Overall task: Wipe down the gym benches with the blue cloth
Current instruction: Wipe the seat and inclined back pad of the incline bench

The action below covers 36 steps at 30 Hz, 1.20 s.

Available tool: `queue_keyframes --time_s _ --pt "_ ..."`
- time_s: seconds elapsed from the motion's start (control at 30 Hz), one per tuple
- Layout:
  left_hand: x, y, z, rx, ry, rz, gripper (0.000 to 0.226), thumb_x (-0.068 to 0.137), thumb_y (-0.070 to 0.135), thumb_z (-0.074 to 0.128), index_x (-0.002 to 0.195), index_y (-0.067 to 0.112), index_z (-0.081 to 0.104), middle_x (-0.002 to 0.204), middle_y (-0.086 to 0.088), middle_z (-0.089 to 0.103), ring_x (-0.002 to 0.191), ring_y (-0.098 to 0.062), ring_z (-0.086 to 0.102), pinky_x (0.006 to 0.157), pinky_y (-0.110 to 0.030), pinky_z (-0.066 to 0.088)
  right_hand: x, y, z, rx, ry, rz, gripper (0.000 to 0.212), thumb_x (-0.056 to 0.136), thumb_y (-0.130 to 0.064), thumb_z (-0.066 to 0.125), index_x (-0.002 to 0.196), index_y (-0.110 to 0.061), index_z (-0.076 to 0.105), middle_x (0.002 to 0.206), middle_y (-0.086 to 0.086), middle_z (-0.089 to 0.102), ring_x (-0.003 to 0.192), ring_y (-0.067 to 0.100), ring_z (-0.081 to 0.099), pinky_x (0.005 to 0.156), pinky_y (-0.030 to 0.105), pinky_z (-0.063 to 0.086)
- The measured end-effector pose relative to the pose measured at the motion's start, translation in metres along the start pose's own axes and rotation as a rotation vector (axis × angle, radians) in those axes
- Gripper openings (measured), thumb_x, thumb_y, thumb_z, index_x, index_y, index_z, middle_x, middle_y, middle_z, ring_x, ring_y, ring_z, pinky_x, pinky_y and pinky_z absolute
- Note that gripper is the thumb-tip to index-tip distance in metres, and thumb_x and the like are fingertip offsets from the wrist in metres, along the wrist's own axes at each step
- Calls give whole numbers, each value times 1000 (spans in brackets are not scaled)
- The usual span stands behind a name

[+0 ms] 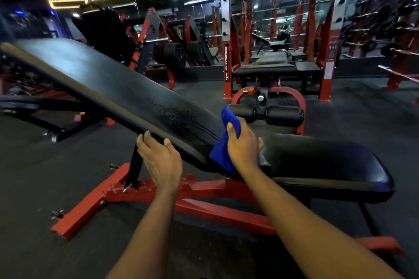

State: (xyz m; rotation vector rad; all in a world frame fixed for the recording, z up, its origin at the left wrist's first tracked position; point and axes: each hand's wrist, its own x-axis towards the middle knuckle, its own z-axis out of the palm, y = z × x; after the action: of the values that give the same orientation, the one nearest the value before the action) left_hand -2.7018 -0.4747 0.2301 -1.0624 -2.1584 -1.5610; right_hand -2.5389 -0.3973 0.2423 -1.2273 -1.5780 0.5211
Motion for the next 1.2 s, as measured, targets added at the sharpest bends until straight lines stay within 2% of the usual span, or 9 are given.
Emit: queue_keyframes --time_s 0.1,0.17,0.23,0.4,0.63,0.77,0.9,1.07,1.2 --pt "27 -3 9 -99 -37 -116 66 104 32 37 155 3 5 160 -22 7 145 -38 13 114 -49 23 -7 3 41 -33 -187 101 46 102 -51 32 147 -41 35 162 -4 23 151 21 11 118 60 3" --pt "38 -2 15 -158 -28 -135 71 104 37 34 155 6 -3 161 -21 -1 147 -39 10 116 -49 20 -17 9 61 -61 -347 142 50 101 -58 28 150 -48 23 166 -8 -1 152 22 -9 117 64 2" --pt "45 -2 24 -186 -17 -150 73 104 40 32 155 6 -7 161 -21 -8 146 -41 9 117 -49 19 -14 11 72 -91 -407 163 53 99 -62 27 151 -52 17 165 -10 -9 151 23 -15 116 65 6" --pt "42 -4 52 -288 109 -119 71 105 40 30 155 8 -8 162 -16 -15 148 -34 4 118 -43 13 29 21 87 -132 -451 214 56 98 -63 28 151 -55 10 164 -11 -11 151 24 -12 116 65 10" --pt "47 -21 73 -361 252 -10 61 107 30 30 156 7 1 163 -14 -9 149 -12 -2 115 -13 3 114 46 120 -165 -437 247 55 98 -61 30 151 -52 17 166 -5 4 152 27 5 117 62 10" --pt "48 -25 77 -367 287 12 60 106 31 27 156 7 4 163 -15 -7 150 -10 -3 120 -22 6 137 45 117 -114 -445 254 53 99 -58 33 150 -49 25 165 -6 14 148 33 20 116 60 16" --pt "47 -25 76 -389 282 5 59 107 28 28 156 8 4 163 -14 -8 151 -16 0 122 -31 10 90 36 106 -128 -487 124 51 102 -54 33 150 -53 18 165 -12 -2 152 23 -3 116 65 6" --pt "47 -23 73 -362 262 -19 62 105 39 25 157 12 5 163 -12 -5 151 -22 5 119 -48 21 7 13 83 -195 -490 -68 50 101 -57 25 149 -56 9 162 -21 -13 150 14 -16 115 64 -4" --pt "57 -22 59 -397 290 -65 72 100 58 21 156 13 15 160 -10 8 146 -22 19 112 -28 25 43 16 94 -176 -481 -15 50 101 -57 25 150 -56 12 163 -19 -7 151 17 -11 113 69 3"
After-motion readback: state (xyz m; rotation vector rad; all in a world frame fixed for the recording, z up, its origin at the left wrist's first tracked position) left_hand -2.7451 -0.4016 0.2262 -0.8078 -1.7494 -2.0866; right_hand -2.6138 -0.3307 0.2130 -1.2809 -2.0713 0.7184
